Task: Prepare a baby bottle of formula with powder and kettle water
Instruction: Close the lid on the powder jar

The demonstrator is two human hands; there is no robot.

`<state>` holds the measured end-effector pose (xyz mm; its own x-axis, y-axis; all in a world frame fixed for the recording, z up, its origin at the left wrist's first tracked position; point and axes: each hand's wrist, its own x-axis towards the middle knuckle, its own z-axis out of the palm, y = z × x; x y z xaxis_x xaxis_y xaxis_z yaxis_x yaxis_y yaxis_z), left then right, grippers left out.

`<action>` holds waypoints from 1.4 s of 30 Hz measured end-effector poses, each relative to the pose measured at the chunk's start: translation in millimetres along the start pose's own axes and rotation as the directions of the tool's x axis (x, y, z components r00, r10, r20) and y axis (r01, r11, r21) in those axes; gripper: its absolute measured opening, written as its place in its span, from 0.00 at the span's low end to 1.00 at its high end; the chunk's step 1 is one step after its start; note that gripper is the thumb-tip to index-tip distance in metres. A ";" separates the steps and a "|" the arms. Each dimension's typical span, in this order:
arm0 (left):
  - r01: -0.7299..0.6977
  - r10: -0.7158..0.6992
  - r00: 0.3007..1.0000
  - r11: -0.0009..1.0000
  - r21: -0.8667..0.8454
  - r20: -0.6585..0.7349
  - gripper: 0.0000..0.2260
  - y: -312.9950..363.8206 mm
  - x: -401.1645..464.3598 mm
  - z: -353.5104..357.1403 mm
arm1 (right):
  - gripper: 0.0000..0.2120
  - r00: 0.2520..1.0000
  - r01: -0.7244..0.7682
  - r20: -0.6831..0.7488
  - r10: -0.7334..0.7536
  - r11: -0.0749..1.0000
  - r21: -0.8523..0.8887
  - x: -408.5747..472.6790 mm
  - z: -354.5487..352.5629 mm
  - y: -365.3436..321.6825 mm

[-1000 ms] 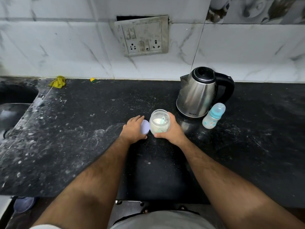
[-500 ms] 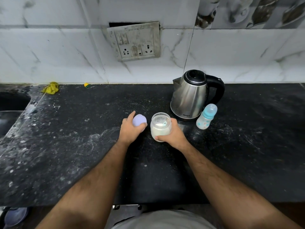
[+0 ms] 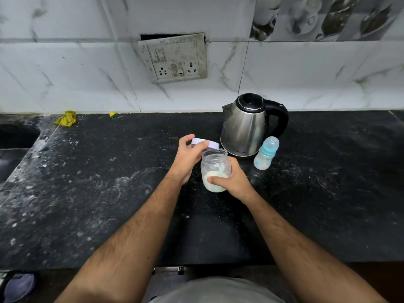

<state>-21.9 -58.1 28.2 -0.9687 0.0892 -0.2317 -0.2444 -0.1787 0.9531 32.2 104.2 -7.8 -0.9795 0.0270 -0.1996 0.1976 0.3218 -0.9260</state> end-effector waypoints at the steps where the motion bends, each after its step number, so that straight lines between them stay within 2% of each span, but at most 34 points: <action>1: -0.005 0.005 1.000 1.000 0.012 0.013 0.32 -0.9 -2.7 2.6 | 0.42 1.000 -0.005 0.001 0.005 1.000 0.009 -1.0 -1.8 -1.0; 11: -0.041 0.040 0.998 0.999 0.023 0.055 0.36 -9.5 -15.7 9.3 | 0.42 1.000 0.020 -0.025 -0.017 0.991 0.129 -7.1 -10.4 -11.7; 17: -0.063 0.058 0.996 0.996 0.071 0.073 0.34 -3.3 -19.9 9.8 | 0.43 0.998 0.069 -0.008 -0.069 0.991 0.110 -12.4 -8.7 -14.9; 26: -0.081 0.056 0.992 0.972 0.220 0.116 0.36 6.9 -24.2 3.3 | 0.41 0.996 0.080 -0.034 -0.081 0.996 -0.026 -22.5 -13.5 -20.7; 32: -0.066 0.025 0.990 0.951 0.303 0.140 0.37 10.0 -26.7 2.6 | 0.44 0.993 0.065 -0.081 -0.080 0.983 -0.170 -28.4 -15.8 -26.6; 36: -0.053 0.001 0.989 0.935 0.350 0.148 0.38 11.3 -30.4 1.1 | 0.43 0.984 0.091 -0.119 -0.130 0.952 -0.292 -32.0 -15.5 -29.1; 38: -0.050 -0.008 0.986 0.936 0.350 0.164 0.39 12.3 -31.4 -0.6 | 0.43 0.984 0.092 -0.116 -0.132 0.951 -0.297 -33.1 -14.9 -30.2; 42: -0.025 -0.047 0.967 0.961 0.275 0.251 0.42 16.5 -31.0 -4.4 | 0.43 0.994 0.074 -0.072 -0.088 0.981 -0.182 -33.9 -16.4 -29.7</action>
<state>4.0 -68.1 50.3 -0.9143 0.3402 -0.2196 -0.1988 0.0955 0.9754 58.9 109.3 31.7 -0.9934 0.0664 -0.0939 0.1144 0.4893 -0.8646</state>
